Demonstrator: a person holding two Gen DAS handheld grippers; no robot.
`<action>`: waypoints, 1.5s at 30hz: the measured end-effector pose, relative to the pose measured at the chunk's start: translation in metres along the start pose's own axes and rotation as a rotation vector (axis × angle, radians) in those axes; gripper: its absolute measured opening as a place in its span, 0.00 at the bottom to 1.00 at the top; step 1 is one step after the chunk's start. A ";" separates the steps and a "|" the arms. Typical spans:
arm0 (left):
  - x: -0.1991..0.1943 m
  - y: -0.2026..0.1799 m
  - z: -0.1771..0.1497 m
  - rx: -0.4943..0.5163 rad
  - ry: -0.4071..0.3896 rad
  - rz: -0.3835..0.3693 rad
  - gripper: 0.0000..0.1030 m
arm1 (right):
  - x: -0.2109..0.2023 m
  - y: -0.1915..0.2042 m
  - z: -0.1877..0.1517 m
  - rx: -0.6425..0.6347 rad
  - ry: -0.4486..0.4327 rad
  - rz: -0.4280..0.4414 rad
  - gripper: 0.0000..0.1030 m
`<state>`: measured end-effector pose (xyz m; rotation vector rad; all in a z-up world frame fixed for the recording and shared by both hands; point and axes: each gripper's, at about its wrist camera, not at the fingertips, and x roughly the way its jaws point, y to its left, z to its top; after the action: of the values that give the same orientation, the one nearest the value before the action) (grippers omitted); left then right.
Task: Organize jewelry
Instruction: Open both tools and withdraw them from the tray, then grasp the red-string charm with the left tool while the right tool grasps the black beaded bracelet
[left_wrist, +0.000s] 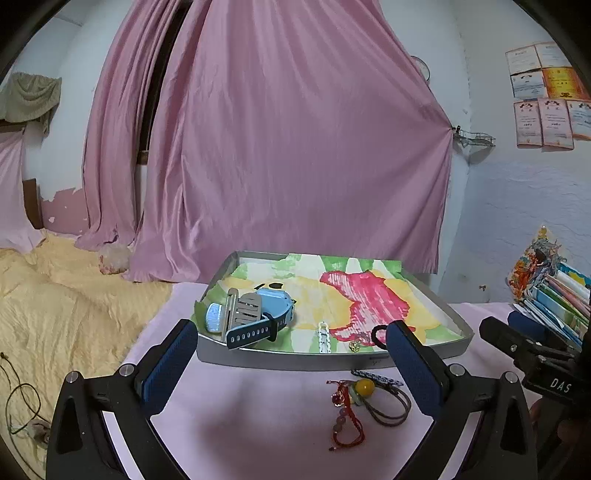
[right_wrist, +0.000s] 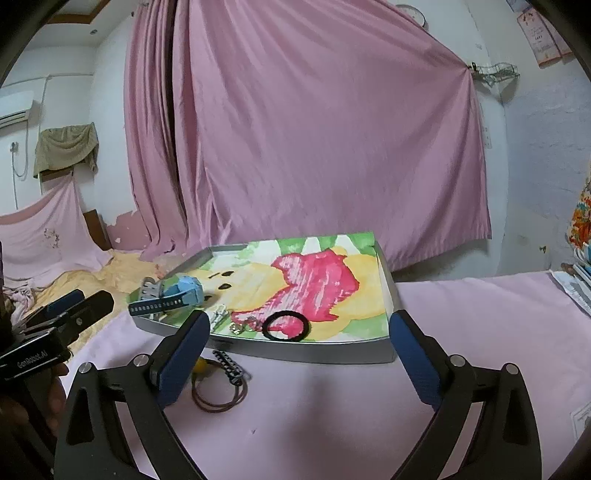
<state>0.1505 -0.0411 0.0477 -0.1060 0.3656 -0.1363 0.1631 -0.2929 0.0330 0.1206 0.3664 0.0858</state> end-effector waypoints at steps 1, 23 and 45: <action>-0.002 0.000 -0.001 0.002 -0.001 -0.001 0.99 | -0.002 0.001 0.000 -0.004 -0.004 -0.001 0.97; -0.014 0.007 -0.016 0.017 0.066 0.005 0.99 | -0.021 0.013 -0.006 -0.064 0.002 0.032 0.98; 0.022 0.008 -0.033 0.030 0.340 -0.020 0.99 | 0.030 0.002 -0.019 0.001 0.309 0.086 0.82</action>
<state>0.1592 -0.0392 0.0082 -0.0566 0.7015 -0.1801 0.1840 -0.2861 0.0049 0.1244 0.6698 0.1906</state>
